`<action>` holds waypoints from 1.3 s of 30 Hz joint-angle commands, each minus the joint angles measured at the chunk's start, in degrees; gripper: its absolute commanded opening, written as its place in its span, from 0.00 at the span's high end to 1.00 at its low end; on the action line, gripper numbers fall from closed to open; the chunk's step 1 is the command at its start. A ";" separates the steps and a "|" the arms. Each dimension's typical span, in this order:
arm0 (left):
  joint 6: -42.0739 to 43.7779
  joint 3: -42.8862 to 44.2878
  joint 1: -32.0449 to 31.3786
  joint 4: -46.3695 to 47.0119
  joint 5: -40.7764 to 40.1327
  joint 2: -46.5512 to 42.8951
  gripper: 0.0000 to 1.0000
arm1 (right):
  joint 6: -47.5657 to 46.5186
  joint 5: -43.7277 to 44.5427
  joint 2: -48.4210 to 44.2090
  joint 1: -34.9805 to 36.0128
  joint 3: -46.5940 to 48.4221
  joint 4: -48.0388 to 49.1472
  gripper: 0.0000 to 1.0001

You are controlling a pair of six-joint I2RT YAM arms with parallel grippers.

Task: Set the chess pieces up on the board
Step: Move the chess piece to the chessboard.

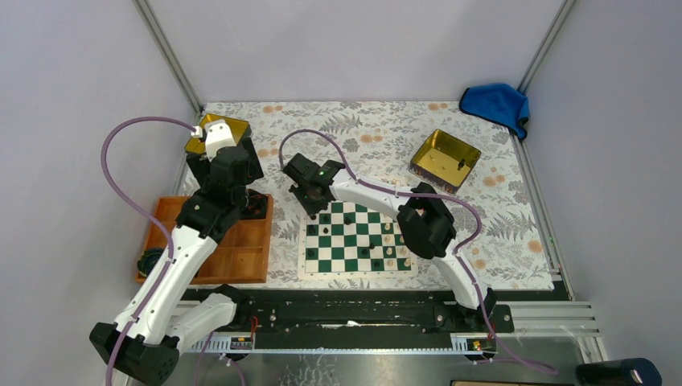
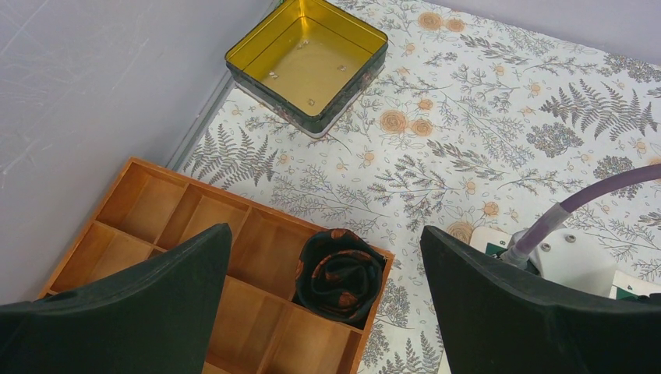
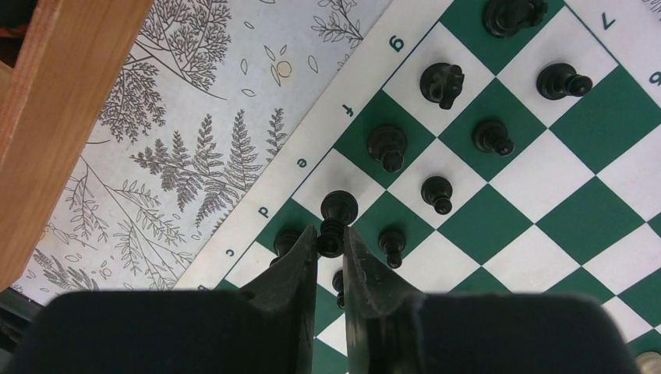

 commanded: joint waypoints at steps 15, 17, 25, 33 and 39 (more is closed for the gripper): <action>0.51 -0.54 -0.40 3.82 -1.18 0.52 0.01 | 0.70 -3.00 1.20 -1.31 -1.03 2.97 0.91; 0.53 -0.62 -0.45 3.91 -1.18 0.57 0.01 | 0.70 -2.98 1.33 -1.31 -1.03 2.88 0.90; 0.60 -0.80 -0.46 3.99 -1.18 0.52 0.01 | 0.69 -2.96 1.80 -1.30 -0.86 2.76 0.79; 0.60 -0.89 -0.54 4.12 -1.08 0.52 0.01 | 0.35 -2.93 0.96 -1.33 -0.71 2.75 0.63; 0.60 -1.06 -0.54 4.10 -1.09 0.28 0.01 | 0.16 -2.33 0.17 -1.30 -0.42 2.67 0.60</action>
